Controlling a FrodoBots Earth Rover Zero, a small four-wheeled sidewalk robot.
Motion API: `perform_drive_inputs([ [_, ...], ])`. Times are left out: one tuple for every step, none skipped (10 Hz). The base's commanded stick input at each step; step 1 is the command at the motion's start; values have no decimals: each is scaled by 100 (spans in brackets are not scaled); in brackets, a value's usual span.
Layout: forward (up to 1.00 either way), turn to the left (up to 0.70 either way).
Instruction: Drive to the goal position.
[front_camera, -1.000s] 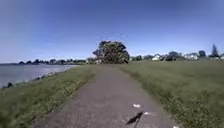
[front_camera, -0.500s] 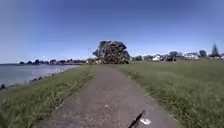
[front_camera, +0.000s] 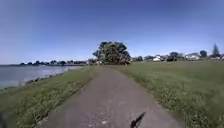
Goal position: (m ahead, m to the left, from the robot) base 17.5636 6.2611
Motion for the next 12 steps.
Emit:
perform_drive_inputs([
  [70,0],
  [70,0],
  [70,0],
  [70,0],
  [70,0],
  [70,0],
  [70,0],
  [70,0],
  [70,0],
  [70,0],
  [70,0],
  [70,0],
])
